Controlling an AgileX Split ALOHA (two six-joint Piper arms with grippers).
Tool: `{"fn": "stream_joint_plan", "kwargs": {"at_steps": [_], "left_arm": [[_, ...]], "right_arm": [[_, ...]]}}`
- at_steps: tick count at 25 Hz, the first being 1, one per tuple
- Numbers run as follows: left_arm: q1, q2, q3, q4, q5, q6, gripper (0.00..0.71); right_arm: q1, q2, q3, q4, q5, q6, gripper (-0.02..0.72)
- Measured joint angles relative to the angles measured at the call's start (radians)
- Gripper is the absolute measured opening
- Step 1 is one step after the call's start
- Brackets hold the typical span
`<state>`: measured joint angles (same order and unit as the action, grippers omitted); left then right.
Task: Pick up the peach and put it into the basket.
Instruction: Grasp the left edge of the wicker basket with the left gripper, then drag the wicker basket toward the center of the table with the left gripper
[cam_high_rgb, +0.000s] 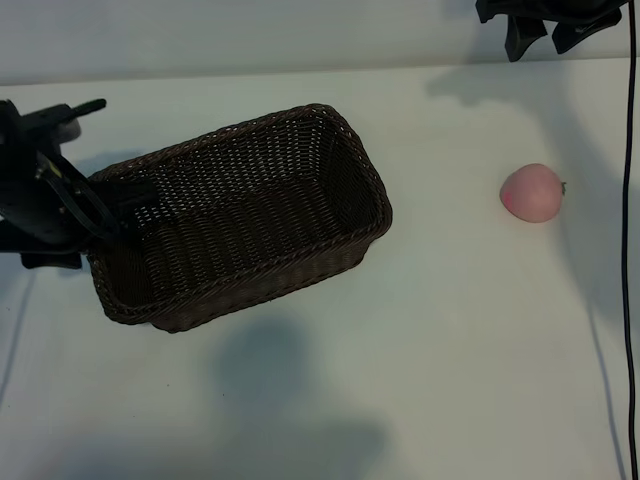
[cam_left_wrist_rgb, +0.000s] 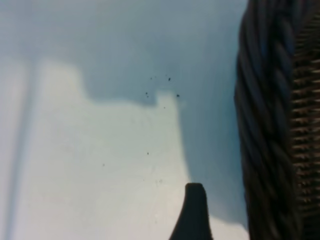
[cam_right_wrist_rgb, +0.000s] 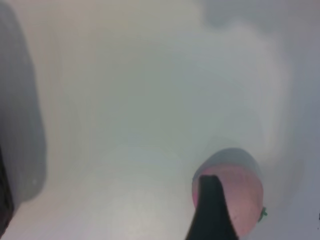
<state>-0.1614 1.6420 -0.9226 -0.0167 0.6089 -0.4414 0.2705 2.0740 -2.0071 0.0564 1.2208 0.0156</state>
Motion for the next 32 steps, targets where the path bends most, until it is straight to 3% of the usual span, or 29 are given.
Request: {"fn": "stream_joint_plan", "kwargs": {"at_steps": [9, 14, 24, 32], "left_arm": [[0.000, 0.137, 0.003, -0.012, -0.079, -0.008, 0.574], [0.001, 0.137, 0.003, -0.017, -0.094, -0.040, 0.380], [0.001, 0.131, 0.003, -0.013, -0.093, -0.039, 0.374], [0.011, 0.035, 0.003, -0.077, -0.092, 0.005, 0.373]], "right_arm": [[0.000, 0.000, 0.000, 0.000, 0.000, -0.001, 0.503], [0.000, 0.000, 0.000, 0.000, 0.000, -0.001, 0.503], [0.000, 0.000, 0.000, 0.000, 0.001, -0.002, 0.503], [0.000, 0.000, 0.000, 0.000, 0.001, -0.001, 0.504]]}}
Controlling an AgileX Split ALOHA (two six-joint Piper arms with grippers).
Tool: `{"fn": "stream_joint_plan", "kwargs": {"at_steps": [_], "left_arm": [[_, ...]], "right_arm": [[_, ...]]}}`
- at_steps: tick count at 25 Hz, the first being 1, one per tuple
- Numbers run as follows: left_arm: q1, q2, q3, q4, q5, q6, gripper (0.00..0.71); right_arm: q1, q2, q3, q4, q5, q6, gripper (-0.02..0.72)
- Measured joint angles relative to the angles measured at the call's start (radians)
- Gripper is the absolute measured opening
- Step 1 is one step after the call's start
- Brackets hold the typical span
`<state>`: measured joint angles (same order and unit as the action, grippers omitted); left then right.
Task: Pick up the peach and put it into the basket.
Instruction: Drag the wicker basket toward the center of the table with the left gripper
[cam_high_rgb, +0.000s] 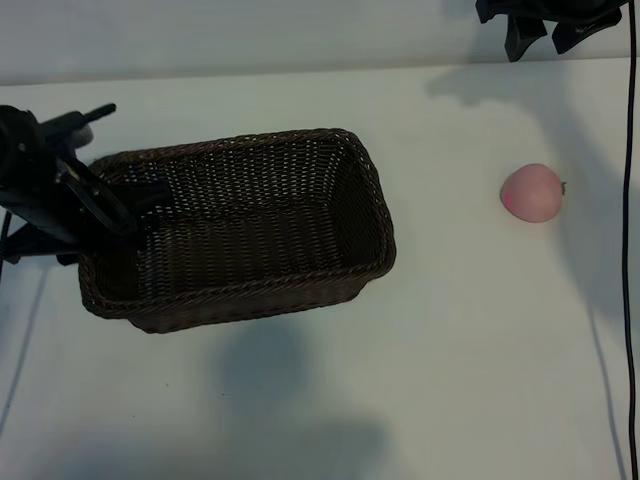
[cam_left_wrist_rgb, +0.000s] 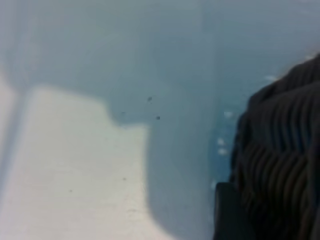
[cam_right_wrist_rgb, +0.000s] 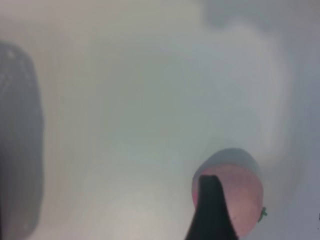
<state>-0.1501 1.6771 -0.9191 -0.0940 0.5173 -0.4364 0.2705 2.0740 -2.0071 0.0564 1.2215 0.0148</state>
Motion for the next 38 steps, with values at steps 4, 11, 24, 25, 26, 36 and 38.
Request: {"fn": "stream_joint_plan", "kwargs": {"at_steps": [4, 11, 24, 25, 26, 36, 38], "left_arm": [[0.040, -0.045, 0.001, -0.114, 0.003, 0.113, 0.343], [0.111, -0.076, -0.006, -0.356, 0.048, 0.403, 0.315], [0.118, -0.029, -0.216, -0.451, 0.051, 0.446, 0.315], [0.118, -0.012, -0.235, -0.458, 0.051, 0.445, 0.315], [0.118, 0.008, -0.251, -0.470, 0.051, 0.443, 0.315], [0.055, 0.159, -0.281, -0.540, -0.013, 0.444, 0.315], [0.045, 0.188, -0.281, -0.553, -0.021, 0.444, 0.315]], "right_arm": [[0.000, 0.000, 0.000, 0.000, 0.000, 0.000, 0.504], [0.000, 0.000, 0.000, 0.000, 0.000, 0.000, 0.504], [0.000, 0.000, 0.000, 0.011, 0.000, 0.000, 0.504], [0.000, 0.000, 0.000, 0.012, 0.000, 0.000, 0.504], [0.000, 0.000, 0.000, 0.013, 0.000, 0.001, 0.504], [0.000, 0.000, 0.000, 0.019, 0.000, 0.001, 0.504], [0.000, 0.000, 0.000, 0.019, 0.000, -0.001, 0.504]]}}
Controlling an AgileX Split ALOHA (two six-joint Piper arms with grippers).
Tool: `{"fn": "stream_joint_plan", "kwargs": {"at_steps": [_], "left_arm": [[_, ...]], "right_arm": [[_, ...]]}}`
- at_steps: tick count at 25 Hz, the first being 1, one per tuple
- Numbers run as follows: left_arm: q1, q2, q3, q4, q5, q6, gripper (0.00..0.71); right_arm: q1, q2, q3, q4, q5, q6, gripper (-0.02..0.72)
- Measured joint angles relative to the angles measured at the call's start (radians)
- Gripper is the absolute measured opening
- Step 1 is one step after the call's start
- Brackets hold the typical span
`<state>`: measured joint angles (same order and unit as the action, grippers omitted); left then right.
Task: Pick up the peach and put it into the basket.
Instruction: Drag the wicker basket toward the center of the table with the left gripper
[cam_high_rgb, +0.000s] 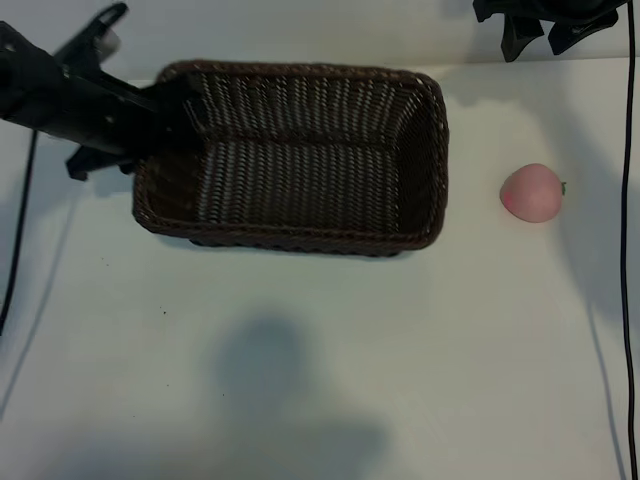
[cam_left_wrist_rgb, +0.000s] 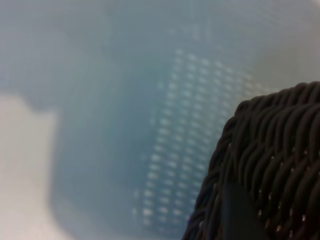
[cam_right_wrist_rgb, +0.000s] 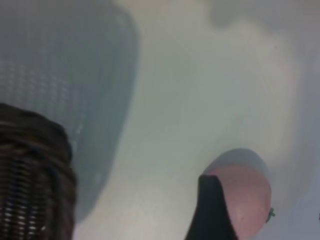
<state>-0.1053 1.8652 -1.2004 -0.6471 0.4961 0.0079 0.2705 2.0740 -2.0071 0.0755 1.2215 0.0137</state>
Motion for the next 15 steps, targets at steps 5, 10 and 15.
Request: {"fn": "stream_joint_plan", "kwargs": {"at_steps": [5, 10, 15], "left_arm": [[-0.003, 0.055, 0.000, -0.014, -0.027, -0.002, 0.315], [-0.004, 0.090, 0.000, -0.021, -0.035, -0.008, 0.315], [-0.004, 0.099, 0.000, -0.031, -0.039, -0.008, 0.314]], "right_arm": [[0.000, 0.000, 0.000, 0.000, 0.000, 0.000, 0.504], [0.000, 0.000, 0.000, 0.000, 0.000, 0.001, 0.504], [0.000, 0.000, 0.000, 0.000, 0.000, 0.001, 0.504]]}}
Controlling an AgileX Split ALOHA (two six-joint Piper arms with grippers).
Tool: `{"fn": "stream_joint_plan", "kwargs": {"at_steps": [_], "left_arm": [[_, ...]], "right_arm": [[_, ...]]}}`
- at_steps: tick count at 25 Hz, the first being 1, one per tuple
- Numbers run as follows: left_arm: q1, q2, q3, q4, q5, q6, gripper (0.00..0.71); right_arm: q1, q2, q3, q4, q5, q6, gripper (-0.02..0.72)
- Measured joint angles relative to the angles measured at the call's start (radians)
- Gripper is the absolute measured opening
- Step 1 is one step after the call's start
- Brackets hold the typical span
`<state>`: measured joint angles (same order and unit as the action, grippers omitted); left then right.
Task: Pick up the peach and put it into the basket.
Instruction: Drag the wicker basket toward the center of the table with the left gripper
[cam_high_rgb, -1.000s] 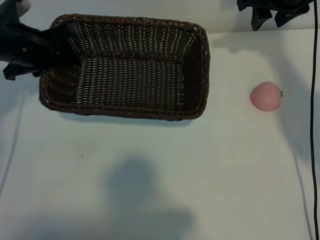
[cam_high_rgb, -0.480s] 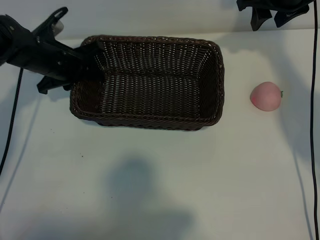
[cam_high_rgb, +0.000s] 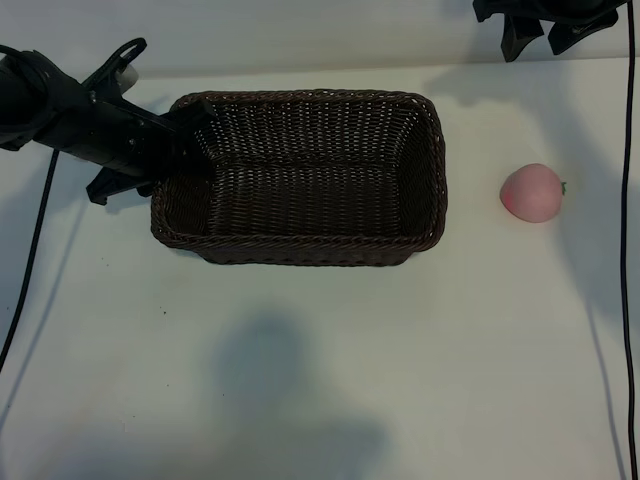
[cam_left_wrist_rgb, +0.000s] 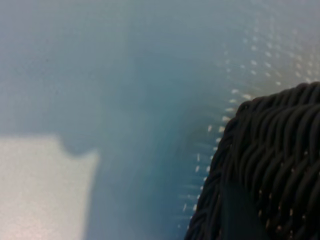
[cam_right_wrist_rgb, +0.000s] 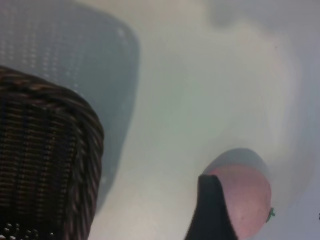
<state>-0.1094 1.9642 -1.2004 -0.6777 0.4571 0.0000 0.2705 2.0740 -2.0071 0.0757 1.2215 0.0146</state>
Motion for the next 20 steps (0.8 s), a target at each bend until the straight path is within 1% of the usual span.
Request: {"fn": "stream_joint_plan", "kwargs": {"at_steps": [9, 11, 13, 15, 17, 18, 20], "left_arm": [[-0.001, 0.001, 0.000, 0.000, -0.003, 0.000, 0.314], [-0.001, 0.001, 0.000, -0.002, -0.001, 0.000, 0.332], [-0.001, 0.000, 0.000, -0.004, 0.002, 0.000, 0.392], [-0.001, -0.003, 0.000, -0.008, 0.004, 0.000, 0.480], [-0.001, -0.014, -0.001, -0.008, 0.008, 0.000, 0.551], [-0.001, -0.024, -0.001, -0.006, 0.011, 0.000, 0.579], [-0.001, -0.047, -0.001, 0.014, 0.015, 0.000, 0.604]], "right_arm": [[0.000, 0.000, 0.000, 0.000, 0.000, -0.001, 0.504], [0.000, 0.000, 0.000, 0.000, 0.000, -0.001, 0.504], [0.000, 0.000, 0.000, 0.000, 0.000, -0.001, 0.504], [0.000, 0.000, 0.000, 0.000, 0.000, -0.001, 0.505], [0.000, 0.000, 0.000, 0.000, 0.000, -0.001, 0.505], [0.000, 0.000, 0.000, 0.000, 0.000, -0.001, 0.505], [0.000, 0.000, 0.000, 0.000, 0.000, -0.001, 0.505]]}}
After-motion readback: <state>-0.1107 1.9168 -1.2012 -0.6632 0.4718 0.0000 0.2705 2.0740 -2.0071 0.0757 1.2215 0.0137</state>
